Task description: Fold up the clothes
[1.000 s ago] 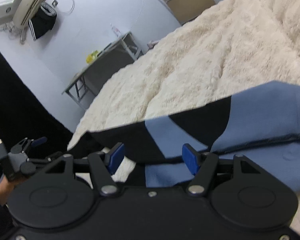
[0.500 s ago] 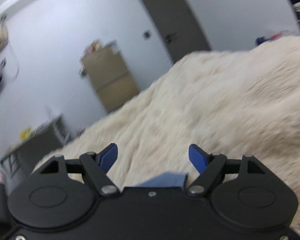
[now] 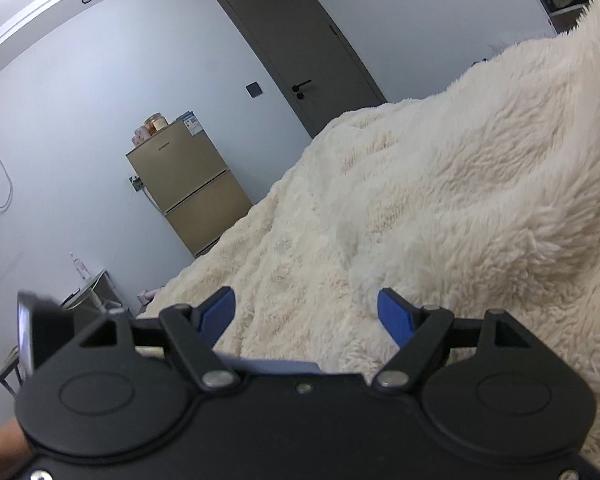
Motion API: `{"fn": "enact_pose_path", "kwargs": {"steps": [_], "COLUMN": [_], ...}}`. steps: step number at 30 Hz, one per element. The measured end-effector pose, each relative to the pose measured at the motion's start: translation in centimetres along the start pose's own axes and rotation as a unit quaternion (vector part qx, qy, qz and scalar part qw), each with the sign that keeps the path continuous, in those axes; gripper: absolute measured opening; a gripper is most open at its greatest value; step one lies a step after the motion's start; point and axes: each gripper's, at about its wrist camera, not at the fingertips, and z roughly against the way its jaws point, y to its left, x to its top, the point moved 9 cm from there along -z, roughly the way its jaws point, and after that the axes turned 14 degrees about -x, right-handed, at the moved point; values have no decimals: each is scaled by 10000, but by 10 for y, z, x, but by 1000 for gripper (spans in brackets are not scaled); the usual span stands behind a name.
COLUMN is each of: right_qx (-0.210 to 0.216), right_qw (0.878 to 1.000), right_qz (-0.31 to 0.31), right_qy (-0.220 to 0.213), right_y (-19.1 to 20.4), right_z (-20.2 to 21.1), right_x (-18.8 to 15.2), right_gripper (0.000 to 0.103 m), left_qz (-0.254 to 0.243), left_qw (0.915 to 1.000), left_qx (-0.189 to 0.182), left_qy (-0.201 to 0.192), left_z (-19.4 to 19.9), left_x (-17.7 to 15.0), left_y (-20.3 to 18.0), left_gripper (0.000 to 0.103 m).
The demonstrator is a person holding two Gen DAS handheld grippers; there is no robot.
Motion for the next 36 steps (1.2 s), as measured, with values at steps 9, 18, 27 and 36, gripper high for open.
{"fn": "enact_pose_path", "kwargs": {"steps": [9, 18, 27, 36], "right_qx": [114, -123, -292, -352], "right_qw": [9998, 9993, 9979, 9982], "right_qz": [-118, -318, -433, -202], "right_qy": [77, -139, -388, -434], "right_y": [-1, -15, -26, -29], "right_z": [-1, 6, 8, 7], "right_x": [0, 10, 15, 6], "right_gripper": [77, 77, 77, 77], "left_qz": [1220, 332, 657, 1930], "left_qw": [9898, 9887, 9914, 9718], "left_qx": [-417, -1457, -1113, -826], "left_qy": [-611, -111, 193, -1075], "left_z": [26, 37, -36, -40], "left_x": [-10, -46, -48, 60], "left_y": [10, -66, -72, -22], "left_gripper": [93, 86, 85, 82]}}
